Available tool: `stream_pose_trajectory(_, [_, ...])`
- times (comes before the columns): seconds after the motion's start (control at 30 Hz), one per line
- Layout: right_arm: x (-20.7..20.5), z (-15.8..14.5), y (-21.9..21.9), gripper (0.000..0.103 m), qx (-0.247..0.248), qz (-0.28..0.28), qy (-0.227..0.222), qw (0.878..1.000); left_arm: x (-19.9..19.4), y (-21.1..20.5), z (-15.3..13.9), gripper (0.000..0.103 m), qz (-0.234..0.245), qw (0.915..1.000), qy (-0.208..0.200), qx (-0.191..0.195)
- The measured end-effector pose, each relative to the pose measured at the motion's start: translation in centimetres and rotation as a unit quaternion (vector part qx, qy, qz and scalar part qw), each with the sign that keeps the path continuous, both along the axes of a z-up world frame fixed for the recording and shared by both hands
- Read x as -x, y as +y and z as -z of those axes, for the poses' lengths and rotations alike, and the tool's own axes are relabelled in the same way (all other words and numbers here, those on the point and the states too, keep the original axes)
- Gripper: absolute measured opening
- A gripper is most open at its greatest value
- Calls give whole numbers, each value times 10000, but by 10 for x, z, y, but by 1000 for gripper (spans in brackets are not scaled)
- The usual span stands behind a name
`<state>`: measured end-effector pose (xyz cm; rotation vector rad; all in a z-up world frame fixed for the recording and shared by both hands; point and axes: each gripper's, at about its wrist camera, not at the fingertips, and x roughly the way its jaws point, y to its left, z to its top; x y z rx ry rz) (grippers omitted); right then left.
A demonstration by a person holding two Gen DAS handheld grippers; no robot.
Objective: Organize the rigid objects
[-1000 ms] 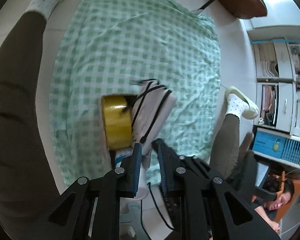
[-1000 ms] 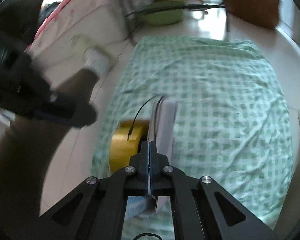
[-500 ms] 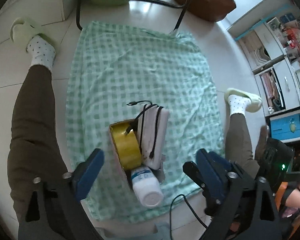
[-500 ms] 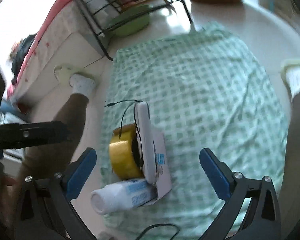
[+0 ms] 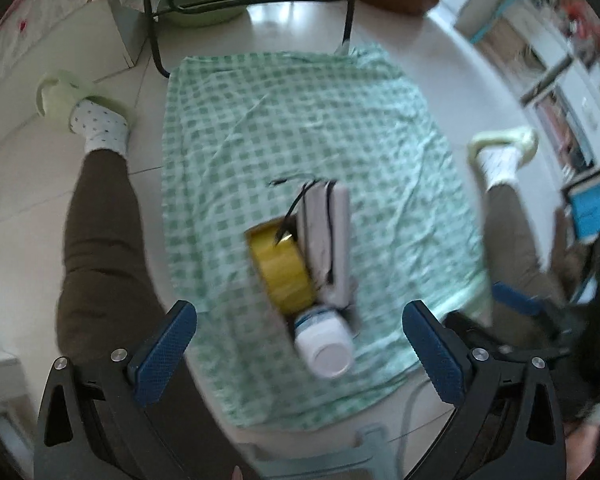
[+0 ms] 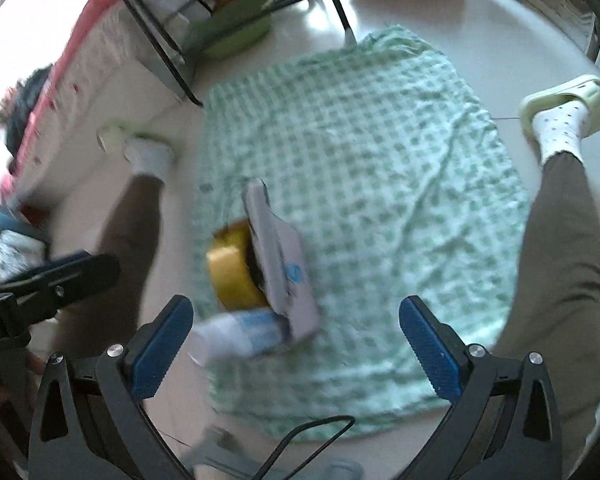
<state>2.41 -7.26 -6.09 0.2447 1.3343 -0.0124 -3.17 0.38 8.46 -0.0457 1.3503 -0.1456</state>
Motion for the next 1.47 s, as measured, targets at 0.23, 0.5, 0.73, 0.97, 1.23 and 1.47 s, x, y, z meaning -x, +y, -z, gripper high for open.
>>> stream_pose_trajectory(0.23, [10, -16, -1, 103, 91, 267, 178, 9994, 9, -2, -19, 103, -221, 9996, -148, 5])
stream_pose_trajectory(0.5, [17, -13, 1, 103, -158, 381, 279, 9988, 29, 7, -33, 103, -360, 9982, -413, -242])
stream_pose_trajectory(0.73, [12, 10, 18, 103, -139, 150, 396, 9990, 21, 1, -9, 103, -213, 9989, -230, -342])
stream_pose_trajectory(0.97, [13, 36, -1, 103, -392, 543, 681, 9954, -2, -1, 24, 103, -158, 9998, 126, -85])
stream_pose_trajectory(1.23, [9, 48, 0, 103, -381, 473, 817, 9948, -12, -4, 36, 103, -184, 9992, 211, -269])
stream_pose_trajectory(1.47, [12, 60, -9, 103, -871, 819, 939, 9884, -10, -4, 38, 103, -226, 9994, 245, -37])
